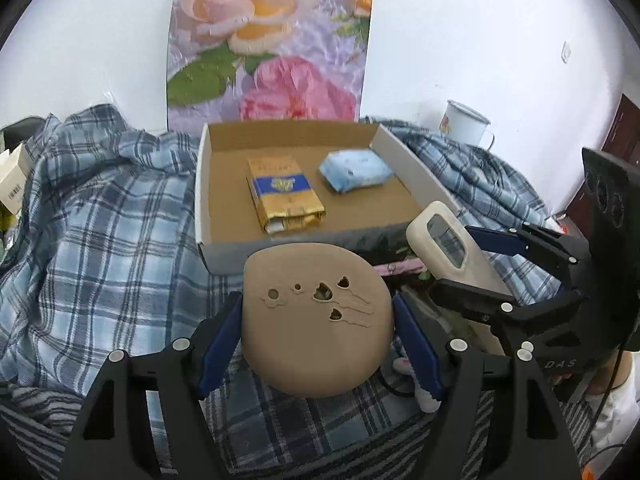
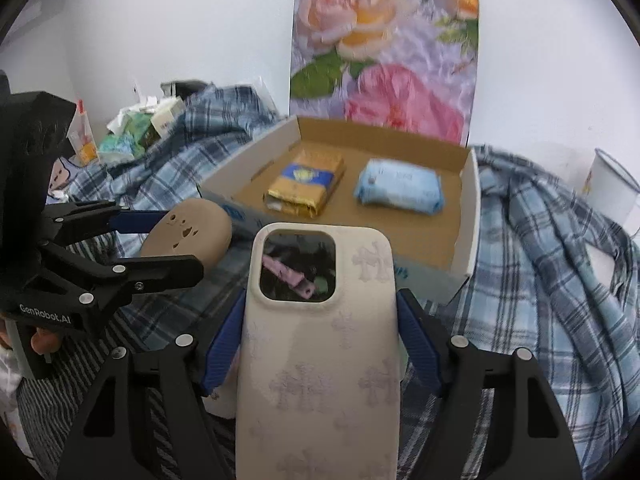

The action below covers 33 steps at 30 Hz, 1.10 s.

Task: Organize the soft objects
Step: 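Lift the phone case with the right gripper while the left grasps the tan cat-face pad, then carry the cat-face pad left and phone case right up toward the box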

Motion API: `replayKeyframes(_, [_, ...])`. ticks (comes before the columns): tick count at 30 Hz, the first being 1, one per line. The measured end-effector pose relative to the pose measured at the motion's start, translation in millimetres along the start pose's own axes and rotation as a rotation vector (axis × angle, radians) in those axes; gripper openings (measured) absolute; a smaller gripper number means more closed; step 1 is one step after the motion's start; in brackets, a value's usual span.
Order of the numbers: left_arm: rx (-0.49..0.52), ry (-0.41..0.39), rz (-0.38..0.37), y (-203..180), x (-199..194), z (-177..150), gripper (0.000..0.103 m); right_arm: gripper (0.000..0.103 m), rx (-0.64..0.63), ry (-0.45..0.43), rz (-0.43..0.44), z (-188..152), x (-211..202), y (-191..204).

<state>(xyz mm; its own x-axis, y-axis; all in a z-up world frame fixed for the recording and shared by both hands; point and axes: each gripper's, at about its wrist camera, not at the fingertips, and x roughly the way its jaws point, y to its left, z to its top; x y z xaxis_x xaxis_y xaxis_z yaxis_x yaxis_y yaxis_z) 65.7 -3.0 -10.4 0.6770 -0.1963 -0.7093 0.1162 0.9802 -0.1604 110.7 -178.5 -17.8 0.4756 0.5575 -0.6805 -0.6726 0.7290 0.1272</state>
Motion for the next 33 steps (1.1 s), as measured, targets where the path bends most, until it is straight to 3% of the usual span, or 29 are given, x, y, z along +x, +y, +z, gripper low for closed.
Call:
replayKeyframes(17, [0.041,-0.138,0.014,-11,-42,10,0.076,0.072,-0.037,-0.194,-0.057,12,-37,7])
replayKeyframes(33, [0.122,-0.342,0.088,-41,-114,29,0.077,0.072,-0.096,-0.477,-0.122,47,-134,30])
